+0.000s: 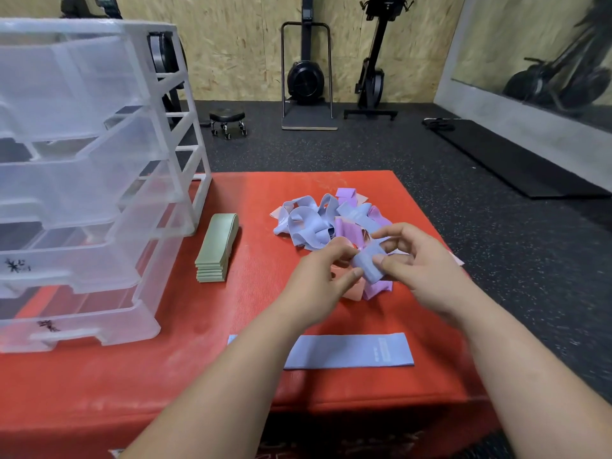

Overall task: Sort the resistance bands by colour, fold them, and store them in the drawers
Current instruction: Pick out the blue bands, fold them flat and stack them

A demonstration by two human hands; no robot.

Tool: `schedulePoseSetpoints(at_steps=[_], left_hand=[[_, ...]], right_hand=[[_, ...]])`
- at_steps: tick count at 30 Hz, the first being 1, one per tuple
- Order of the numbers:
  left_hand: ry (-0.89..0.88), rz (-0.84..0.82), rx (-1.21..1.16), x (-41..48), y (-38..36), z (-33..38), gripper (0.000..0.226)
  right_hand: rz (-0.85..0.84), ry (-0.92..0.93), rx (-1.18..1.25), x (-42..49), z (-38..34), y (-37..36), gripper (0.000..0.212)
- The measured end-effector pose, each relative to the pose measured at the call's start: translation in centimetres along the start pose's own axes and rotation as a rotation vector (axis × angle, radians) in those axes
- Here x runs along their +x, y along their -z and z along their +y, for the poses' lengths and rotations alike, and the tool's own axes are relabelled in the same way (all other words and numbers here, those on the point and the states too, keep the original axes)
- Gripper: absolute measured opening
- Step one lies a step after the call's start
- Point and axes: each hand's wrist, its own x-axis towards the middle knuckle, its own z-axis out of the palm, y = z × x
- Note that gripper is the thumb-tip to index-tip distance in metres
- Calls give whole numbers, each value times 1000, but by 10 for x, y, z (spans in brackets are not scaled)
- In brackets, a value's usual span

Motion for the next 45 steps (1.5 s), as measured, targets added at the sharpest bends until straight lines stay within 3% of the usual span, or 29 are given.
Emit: schedulePoseSetpoints(at_steps=[3, 7, 8, 10, 15, 21, 29, 39, 45], left_hand=[[9, 47, -17, 3, -3, 3, 7], [19, 87, -112, 6, -2, 8, 7], [23, 77, -123, 7, -1, 7, 8], [29, 57, -157, 8, 1, 4, 10], [37, 0, -88, 10, 6, -3, 3], [79, -127, 74, 3, 10, -19, 12], [90, -65, 121, -9, 36, -13, 9], [200, -39, 241, -51, 91, -20, 18], [329, 38, 68, -84, 110, -24, 15]], right_hand=[[23, 17, -113, 2, 2, 0, 34], [36, 58, -322, 9, 5, -2, 8], [63, 80, -310, 10, 2, -2, 13], [89, 124, -273, 11, -6, -4, 22], [147, 153, -79, 10, -21, -7, 6], [373, 173, 277, 2, -40, -1, 8], [624, 30, 411, -18, -25, 28, 13], [439, -312, 205, -44, 20, 42, 11], [277, -468, 85, -62, 33, 34, 7]])
